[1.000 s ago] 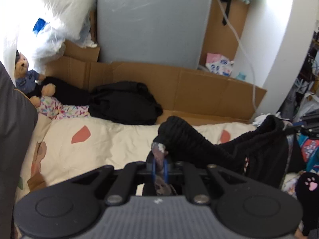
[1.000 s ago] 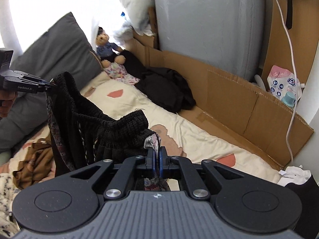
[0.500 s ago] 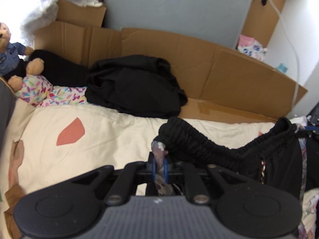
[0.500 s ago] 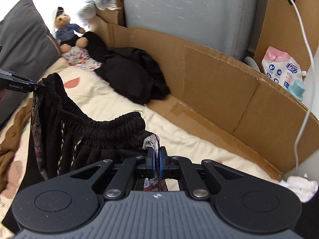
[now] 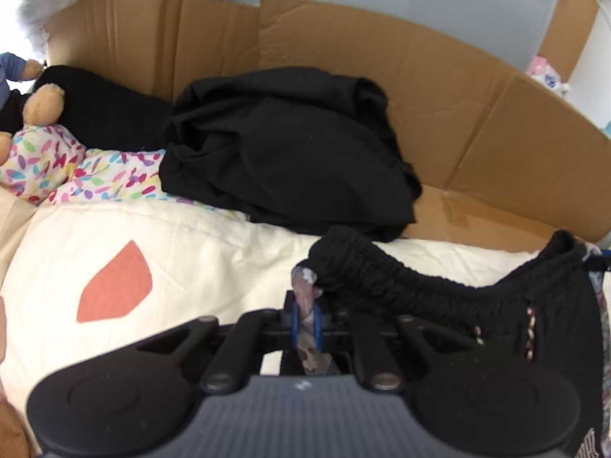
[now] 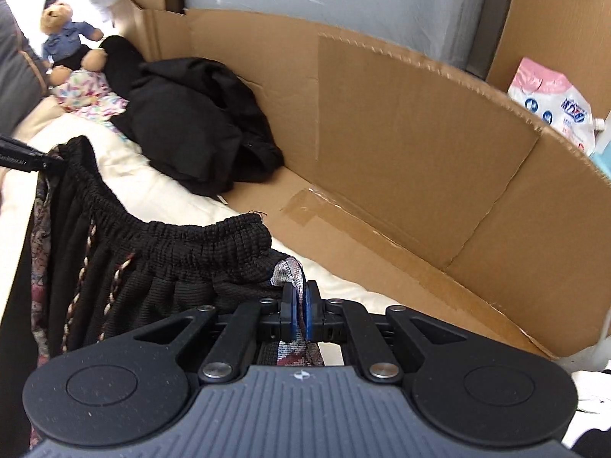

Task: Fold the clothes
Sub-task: 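Lay the shorts flat on the bed and open both grippers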

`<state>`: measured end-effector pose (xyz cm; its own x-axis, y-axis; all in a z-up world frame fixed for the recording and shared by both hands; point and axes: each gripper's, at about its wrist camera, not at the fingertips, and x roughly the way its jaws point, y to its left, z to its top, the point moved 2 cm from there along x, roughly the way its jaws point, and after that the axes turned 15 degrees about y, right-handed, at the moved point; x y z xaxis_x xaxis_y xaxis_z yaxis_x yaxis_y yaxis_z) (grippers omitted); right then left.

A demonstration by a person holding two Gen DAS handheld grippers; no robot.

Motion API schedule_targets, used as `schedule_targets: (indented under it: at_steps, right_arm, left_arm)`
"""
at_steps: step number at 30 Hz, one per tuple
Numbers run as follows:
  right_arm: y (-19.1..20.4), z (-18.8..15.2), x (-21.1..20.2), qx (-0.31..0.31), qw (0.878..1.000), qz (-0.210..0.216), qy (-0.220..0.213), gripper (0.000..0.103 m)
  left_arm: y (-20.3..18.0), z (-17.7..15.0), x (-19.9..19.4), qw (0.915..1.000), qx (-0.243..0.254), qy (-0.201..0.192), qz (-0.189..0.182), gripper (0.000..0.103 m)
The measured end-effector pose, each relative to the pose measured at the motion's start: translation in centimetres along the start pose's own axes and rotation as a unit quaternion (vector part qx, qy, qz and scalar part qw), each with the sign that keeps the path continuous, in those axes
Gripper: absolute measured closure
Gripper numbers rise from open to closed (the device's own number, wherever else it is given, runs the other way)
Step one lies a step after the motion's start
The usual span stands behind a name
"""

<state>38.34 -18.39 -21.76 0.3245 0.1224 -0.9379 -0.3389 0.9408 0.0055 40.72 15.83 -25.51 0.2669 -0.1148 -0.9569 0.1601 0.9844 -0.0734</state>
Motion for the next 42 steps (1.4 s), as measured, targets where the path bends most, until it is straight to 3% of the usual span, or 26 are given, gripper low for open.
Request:
schedule_targets:
  at_steps: [8,11,12,13,15,16,17,31,42]
  right_arm:
    - [-0.9,1.4,3.4,0.012,1.000,-0.014,0.014,0.099]
    - [-1.3,1.5,5.5,0.022,0.999,-0.003,0.036,0.098]
    - [-1.3,1.2,6.1,0.030,0.999,-0.002,0.039,0.097]
    - [-1.4,0.9,6.7,0.039,0.998,-0.002,0.042,0.092]
    - [-1.4,0.4,6.9,0.052,0.998,0.008,0.044,0.076]
    - [-1.4,0.2,6.9,0.053,0.997,0.015,0.046,0.060]
    - [-1.3,-0.1,6.8,0.051,0.997,0.021,0.046,0.054]
    - [-1.4,-2.4,0.2,0.027,0.999,0.012,0.043,0.054]
    - [-1.3,-8.0,-9.6,0.013,0.999,0.017,0.038,0.054]
  left_arm:
    - [0.2,1.3,4.0,0.9998,0.002,0.016,0.011,0.093]
    - [0.0,0.6,5.9,0.9993,-0.004,0.026,0.027,0.079]
    - [0.0,0.3,6.3,0.9990,-0.008,0.028,0.033,0.069]
    - [0.0,0.0,6.6,0.9986,-0.013,0.031,0.041,0.056]
    - [0.2,-0.8,6.6,0.9977,-0.023,0.025,0.059,0.046]
    - [0.4,-1.2,6.3,0.9977,-0.026,0.023,0.059,0.045]
    - [0.6,-1.6,6.0,0.9977,-0.028,0.020,0.058,0.045]
    - [-0.8,-6.0,-0.9,0.9990,-0.009,0.007,0.044,0.043]
    - [-5.1,-11.3,-8.0,0.9994,0.014,-0.009,0.030,0.040]
